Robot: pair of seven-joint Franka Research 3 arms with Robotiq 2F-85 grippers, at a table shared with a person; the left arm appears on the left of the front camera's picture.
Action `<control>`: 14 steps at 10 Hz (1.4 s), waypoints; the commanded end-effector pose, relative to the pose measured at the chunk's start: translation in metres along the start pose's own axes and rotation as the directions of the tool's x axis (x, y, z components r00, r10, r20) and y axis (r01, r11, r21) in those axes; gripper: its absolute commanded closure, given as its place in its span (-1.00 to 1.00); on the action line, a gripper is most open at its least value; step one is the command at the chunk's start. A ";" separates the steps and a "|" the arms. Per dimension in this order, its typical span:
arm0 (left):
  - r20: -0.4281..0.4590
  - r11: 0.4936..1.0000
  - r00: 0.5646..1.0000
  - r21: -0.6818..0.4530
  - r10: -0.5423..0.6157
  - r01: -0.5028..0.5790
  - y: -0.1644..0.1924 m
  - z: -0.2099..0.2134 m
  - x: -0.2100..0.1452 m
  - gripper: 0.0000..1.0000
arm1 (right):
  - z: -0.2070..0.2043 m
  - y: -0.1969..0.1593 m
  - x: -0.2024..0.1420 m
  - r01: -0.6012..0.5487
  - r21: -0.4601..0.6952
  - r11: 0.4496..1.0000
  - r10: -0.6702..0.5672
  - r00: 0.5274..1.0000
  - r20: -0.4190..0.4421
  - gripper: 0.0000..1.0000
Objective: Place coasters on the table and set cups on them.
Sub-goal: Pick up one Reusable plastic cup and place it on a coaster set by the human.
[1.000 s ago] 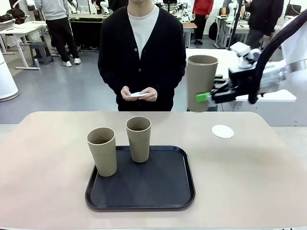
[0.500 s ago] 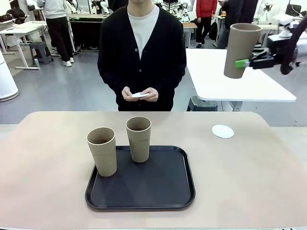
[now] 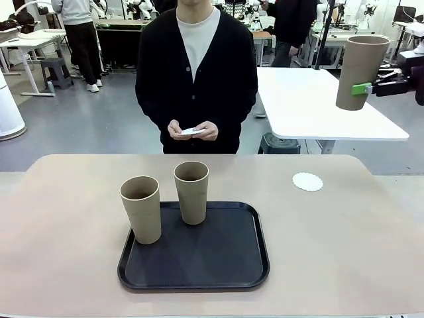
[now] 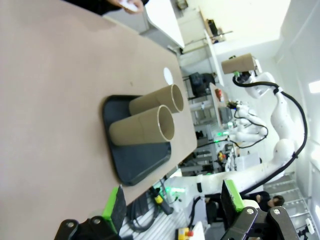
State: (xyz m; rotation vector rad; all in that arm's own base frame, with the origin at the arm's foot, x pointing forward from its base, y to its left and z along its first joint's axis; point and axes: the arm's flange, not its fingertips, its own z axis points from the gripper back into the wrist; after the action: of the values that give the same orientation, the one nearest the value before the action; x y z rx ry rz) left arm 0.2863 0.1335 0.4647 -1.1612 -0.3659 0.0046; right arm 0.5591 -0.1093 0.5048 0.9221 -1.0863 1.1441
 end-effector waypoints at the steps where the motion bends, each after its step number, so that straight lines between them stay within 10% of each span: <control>1: 0.006 1.000 1.000 -0.009 -0.007 0.007 0.000 0.001 0.000 -1.00 | -0.012 0.006 0.000 0.009 0.038 0.999 -0.008 1.000 -0.023 -0.62; 7: 0.006 1.000 1.000 -0.009 -0.007 0.007 0.000 0.001 0.000 -1.00 | -0.007 0.004 -0.004 0.007 0.015 1.000 -0.007 1.000 -0.006 -0.62; 14: 0.006 1.000 1.000 -0.009 -0.007 0.007 0.000 0.001 0.000 -1.00 | -0.027 -0.056 -0.132 0.014 0.152 0.988 -0.023 0.998 0.058 -0.62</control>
State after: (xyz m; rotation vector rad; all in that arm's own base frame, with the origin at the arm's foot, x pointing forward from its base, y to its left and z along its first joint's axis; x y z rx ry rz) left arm 0.2862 0.1336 0.4647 -1.1612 -0.3660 0.0048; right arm 0.6021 -0.1240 0.3630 1.0759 -1.0354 1.1751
